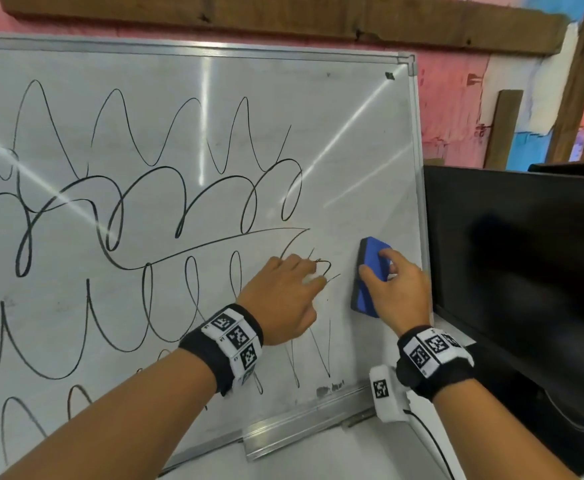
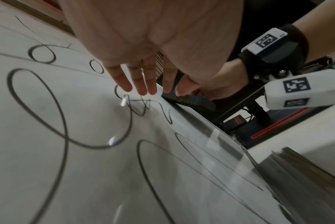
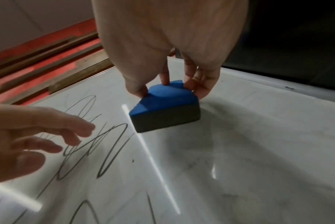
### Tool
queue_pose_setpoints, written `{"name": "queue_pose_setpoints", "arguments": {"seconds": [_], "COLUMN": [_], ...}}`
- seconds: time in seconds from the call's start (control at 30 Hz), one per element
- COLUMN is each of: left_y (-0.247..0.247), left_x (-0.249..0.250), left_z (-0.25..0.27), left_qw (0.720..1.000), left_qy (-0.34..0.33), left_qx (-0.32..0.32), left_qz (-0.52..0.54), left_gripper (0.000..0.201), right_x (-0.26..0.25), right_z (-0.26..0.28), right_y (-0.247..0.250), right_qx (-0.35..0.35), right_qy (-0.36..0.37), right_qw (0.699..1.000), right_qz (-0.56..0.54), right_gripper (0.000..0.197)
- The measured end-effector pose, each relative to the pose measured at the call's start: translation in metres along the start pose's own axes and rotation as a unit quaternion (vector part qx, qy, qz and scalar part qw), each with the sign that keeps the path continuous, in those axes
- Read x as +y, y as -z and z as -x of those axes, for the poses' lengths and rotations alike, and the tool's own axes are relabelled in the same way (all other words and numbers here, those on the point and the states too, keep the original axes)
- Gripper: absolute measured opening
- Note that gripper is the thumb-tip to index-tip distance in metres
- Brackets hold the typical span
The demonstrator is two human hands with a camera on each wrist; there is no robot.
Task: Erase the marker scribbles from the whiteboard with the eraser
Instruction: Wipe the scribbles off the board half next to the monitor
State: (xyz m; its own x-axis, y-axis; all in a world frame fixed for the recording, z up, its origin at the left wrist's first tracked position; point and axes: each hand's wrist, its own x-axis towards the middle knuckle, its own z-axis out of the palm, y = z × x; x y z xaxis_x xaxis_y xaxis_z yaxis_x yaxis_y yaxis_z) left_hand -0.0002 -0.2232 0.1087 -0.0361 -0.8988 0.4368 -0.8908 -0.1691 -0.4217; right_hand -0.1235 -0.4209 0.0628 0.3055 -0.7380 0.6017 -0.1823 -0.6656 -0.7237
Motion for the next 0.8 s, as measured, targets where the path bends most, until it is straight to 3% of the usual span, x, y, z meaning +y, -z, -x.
{"name": "queue_pose_setpoints", "arguments": {"seconds": [0.17, 0.23, 0.37, 0.5, 0.67, 0.8], "left_y": [-0.027, -0.037, -0.054, -0.069, -0.082, -0.090], "left_x": [0.024, 0.036, 0.063, 0.083, 0.091, 0.093], "left_z": [0.027, 0.039, 0.067, 0.093, 0.110, 0.113], "left_qw": [0.991, 0.984, 0.963, 0.934, 0.929, 0.933], "left_qy": [-0.044, -0.035, -0.005, 0.000, 0.024, 0.044], "left_qx": [-0.113, -0.145, -0.218, -0.318, -0.328, -0.322], "left_qz": [0.060, 0.095, 0.156, 0.162, 0.169, 0.154], "left_gripper": [0.041, 0.036, 0.036, 0.040, 0.036, 0.028], "right_x": [-0.005, -0.007, -0.006, -0.018, -0.049, -0.039], "right_z": [0.003, 0.013, 0.043, 0.036, 0.015, 0.038], "right_y": [0.000, -0.002, -0.007, -0.004, -0.011, -0.015], "right_qx": [0.001, -0.013, -0.115, -0.114, -0.096, -0.129], "right_qy": [0.004, 0.016, 0.079, 0.096, 0.114, 0.101], "right_qw": [1.000, 1.000, 0.990, 0.988, 0.988, 0.984], "right_qz": [-0.002, 0.007, 0.033, 0.045, 0.045, 0.064], "right_gripper": [0.051, 0.051, 0.052, 0.051, 0.051, 0.053]}}
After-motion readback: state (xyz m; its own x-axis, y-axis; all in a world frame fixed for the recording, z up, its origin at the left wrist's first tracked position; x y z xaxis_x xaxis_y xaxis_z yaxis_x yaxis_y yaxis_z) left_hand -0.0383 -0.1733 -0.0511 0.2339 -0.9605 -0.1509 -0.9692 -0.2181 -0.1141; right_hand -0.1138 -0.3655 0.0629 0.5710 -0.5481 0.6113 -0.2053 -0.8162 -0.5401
